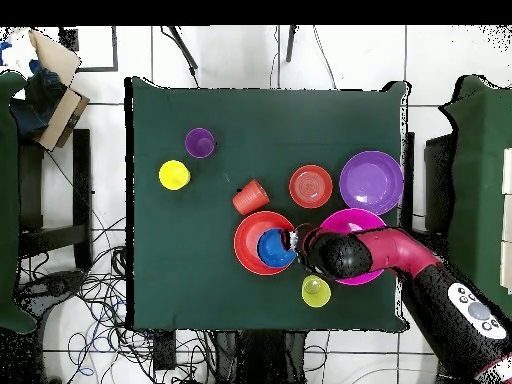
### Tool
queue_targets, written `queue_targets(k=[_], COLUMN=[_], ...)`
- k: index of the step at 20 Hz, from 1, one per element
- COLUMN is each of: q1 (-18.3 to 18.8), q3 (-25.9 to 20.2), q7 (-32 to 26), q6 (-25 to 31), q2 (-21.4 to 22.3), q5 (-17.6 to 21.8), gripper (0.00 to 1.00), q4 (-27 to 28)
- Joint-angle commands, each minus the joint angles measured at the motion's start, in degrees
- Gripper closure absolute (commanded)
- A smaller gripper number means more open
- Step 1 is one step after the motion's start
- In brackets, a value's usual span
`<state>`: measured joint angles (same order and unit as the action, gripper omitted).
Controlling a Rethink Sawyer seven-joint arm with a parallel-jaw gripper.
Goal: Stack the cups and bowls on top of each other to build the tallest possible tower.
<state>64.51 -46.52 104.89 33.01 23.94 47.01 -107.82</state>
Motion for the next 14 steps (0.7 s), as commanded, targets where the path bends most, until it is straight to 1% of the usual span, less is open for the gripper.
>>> queue_targets(k=[1, 6, 10, 14], q1=[-0.12, 0.08, 0.14, 0.24], q3=[2.10, 1.98, 2.04, 2.44], q7=[-20.51, -20.15, -20.75, -19.60], q6=[4.11, 3.96, 4.07, 3.03], q2=[-6.56, -6.91, -8.31, -8.78], q5=[6.43, 7.25, 8.05, 9.03], gripper=[0.00, 0.00, 0.00, 0.00], q4=[9.07, 9.20, 10.04, 9.14])
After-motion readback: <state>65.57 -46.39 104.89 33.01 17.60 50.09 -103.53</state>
